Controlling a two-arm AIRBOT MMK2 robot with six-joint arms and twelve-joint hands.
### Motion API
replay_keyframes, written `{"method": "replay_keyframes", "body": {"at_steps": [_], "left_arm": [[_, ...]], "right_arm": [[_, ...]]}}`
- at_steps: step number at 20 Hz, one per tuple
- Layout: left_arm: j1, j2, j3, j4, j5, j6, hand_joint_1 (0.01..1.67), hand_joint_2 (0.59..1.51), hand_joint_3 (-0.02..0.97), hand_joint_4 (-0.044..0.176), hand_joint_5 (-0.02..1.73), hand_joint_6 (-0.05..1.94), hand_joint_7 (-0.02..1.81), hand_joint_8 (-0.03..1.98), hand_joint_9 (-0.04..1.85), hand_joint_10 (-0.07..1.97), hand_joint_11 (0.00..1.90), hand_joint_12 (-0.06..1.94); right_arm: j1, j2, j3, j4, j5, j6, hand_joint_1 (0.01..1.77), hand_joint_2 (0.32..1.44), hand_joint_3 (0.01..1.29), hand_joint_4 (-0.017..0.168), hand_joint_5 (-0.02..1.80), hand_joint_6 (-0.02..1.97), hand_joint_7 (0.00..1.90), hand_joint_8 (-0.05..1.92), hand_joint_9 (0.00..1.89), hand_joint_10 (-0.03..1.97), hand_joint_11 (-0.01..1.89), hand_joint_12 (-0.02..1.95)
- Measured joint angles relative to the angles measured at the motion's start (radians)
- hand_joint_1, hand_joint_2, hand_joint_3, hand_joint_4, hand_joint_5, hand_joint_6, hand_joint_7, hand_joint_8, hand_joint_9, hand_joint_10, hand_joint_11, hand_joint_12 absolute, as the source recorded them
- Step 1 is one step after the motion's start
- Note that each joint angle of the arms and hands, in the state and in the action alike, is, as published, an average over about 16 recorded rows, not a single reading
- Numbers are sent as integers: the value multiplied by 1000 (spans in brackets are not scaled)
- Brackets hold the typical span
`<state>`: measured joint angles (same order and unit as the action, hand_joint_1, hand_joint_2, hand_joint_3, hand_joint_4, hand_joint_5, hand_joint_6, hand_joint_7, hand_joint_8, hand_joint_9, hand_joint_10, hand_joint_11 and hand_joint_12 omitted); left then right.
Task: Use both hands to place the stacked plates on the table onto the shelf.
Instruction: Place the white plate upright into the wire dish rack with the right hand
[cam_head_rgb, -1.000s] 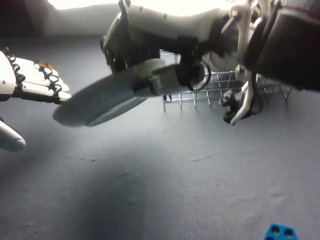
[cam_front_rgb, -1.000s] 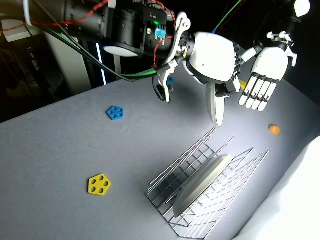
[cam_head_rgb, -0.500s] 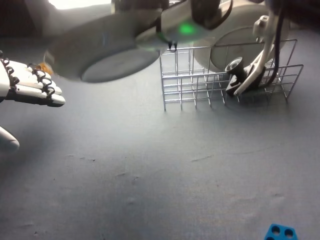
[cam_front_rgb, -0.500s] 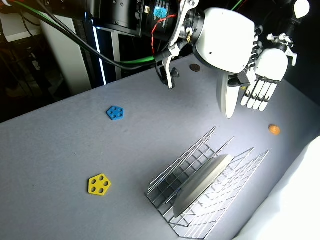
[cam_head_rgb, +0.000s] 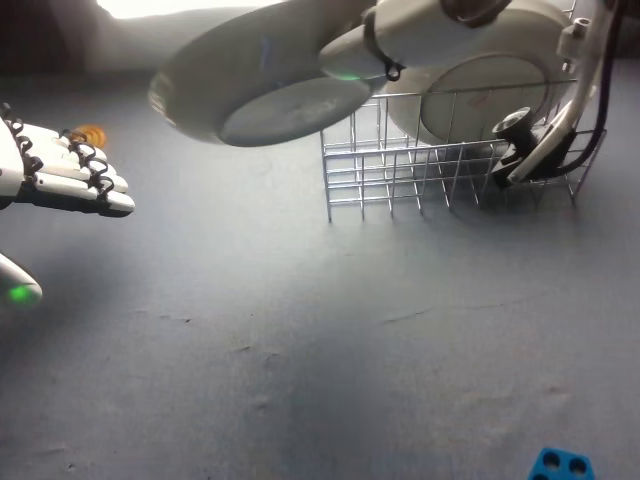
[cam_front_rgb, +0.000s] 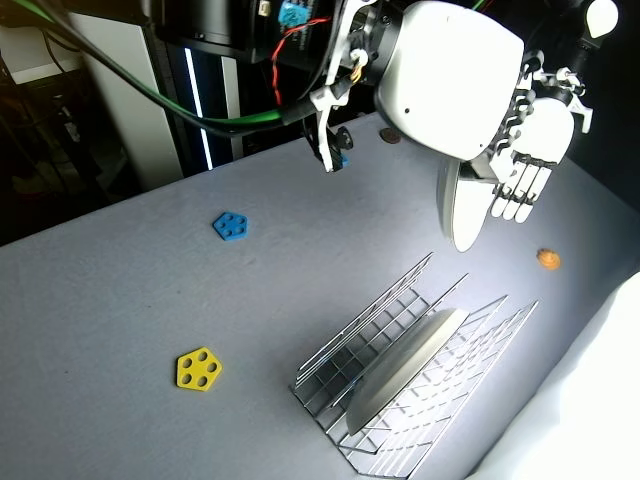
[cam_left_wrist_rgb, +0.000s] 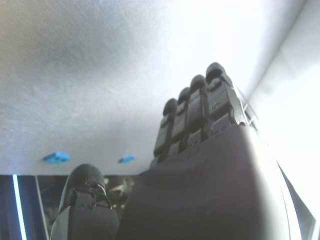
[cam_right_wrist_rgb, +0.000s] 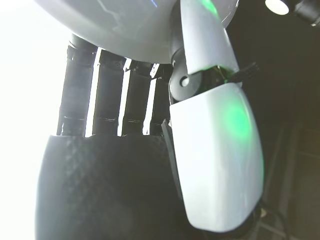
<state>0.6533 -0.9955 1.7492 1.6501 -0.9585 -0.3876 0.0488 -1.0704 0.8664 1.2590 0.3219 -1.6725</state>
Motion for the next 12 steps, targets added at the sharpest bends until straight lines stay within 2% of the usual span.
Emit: {"method": "replay_keyframes", "body": {"at_steps": [12], "left_arm": [[0,0,-6,1,1,0,14,1117,17,0,22,6,20,-12,22,16,19,13]], "right_arm": [[6,56,-3,239,62,-182,1369,1038,13,-7,894,959,982,949,892,1181,703,1405]]}}
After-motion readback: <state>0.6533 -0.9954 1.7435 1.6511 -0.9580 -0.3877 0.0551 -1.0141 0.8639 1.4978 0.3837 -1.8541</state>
